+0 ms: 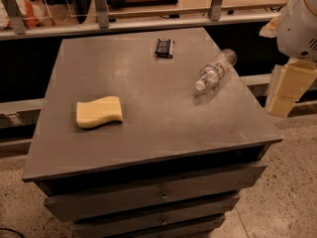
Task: Move water bottle near sponge
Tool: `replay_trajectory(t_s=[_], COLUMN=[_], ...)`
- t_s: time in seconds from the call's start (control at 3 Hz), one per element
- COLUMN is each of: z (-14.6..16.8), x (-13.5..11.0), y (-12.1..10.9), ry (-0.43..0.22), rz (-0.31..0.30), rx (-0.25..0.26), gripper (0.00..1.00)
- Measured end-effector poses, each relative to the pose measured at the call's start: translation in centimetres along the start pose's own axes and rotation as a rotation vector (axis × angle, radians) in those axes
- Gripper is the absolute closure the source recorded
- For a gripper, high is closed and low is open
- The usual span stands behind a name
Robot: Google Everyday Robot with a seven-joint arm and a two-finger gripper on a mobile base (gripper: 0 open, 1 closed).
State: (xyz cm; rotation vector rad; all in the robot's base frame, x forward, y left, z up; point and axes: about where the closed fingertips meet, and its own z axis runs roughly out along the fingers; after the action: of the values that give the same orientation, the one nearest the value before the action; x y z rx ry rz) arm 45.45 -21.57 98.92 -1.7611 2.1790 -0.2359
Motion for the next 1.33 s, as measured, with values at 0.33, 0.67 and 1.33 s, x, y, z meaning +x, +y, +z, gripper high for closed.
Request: replay_trajectory(t_s=[0.33, 0.67, 1.33], z=[0.6, 2.6, 6.8], x=[-1.0, -4.7, -9.0], y=[-3.4, -8.5, -16.8], ry=[0.056, 0.048, -0.042], rz=[-0.066, -0.188, -0.379], rx=[-0.011, -0.058, -0.057], gripper=[0.00, 0.00, 0.00])
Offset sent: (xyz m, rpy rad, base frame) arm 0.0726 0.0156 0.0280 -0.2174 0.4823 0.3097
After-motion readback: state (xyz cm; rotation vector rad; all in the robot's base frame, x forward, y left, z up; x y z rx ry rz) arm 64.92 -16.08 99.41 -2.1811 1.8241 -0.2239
